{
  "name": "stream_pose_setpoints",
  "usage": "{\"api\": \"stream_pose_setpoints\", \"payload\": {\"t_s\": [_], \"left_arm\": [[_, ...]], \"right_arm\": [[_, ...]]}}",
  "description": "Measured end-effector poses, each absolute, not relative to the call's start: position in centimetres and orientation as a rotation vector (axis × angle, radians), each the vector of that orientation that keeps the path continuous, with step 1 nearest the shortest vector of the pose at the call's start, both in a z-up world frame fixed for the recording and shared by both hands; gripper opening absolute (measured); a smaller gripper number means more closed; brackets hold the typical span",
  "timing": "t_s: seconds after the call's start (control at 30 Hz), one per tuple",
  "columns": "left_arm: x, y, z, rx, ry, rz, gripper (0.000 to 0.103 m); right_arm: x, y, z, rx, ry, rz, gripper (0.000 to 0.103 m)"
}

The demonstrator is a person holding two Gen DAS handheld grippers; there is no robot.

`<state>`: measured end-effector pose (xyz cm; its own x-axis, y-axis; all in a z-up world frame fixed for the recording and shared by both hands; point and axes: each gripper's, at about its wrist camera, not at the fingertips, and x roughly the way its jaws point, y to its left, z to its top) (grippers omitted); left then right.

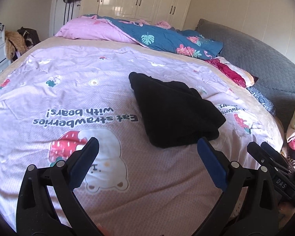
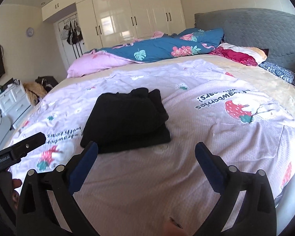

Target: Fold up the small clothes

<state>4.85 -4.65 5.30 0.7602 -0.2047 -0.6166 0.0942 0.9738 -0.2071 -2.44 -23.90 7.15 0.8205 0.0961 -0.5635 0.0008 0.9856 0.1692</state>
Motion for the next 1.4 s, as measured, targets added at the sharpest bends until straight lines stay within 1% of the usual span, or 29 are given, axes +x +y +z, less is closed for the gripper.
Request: {"api": "stream_pose_setpoints", "payload": {"t_s": [0.17, 0.37, 1.0, 1.4], "left_arm": [[4.4, -4.8, 4.3, -0.149, 0.698, -0.158, 0.094], [5.2, -4.8, 2.8, -0.134, 0.75, -0.153, 0.094], [6.0, -4.2, 2.1, -0.133, 0.791, -0.104, 0.094], [5.9, -4.2, 2.5, -0.129, 0.777, -0.102, 0.094]], "right_arm": [[-2.2, -22.9, 6.0, 0.114, 0.663, 0.036, 0.099], [-1.1, -22.3, 4.5, 0.075, 0.715, 0.015, 0.099], [-0.5, -22.5, 4.0, 0.068, 0.72, 0.002, 0.099], [-0.4, -22.5, 4.0, 0.064, 0.718, -0.008, 0.099]]}}
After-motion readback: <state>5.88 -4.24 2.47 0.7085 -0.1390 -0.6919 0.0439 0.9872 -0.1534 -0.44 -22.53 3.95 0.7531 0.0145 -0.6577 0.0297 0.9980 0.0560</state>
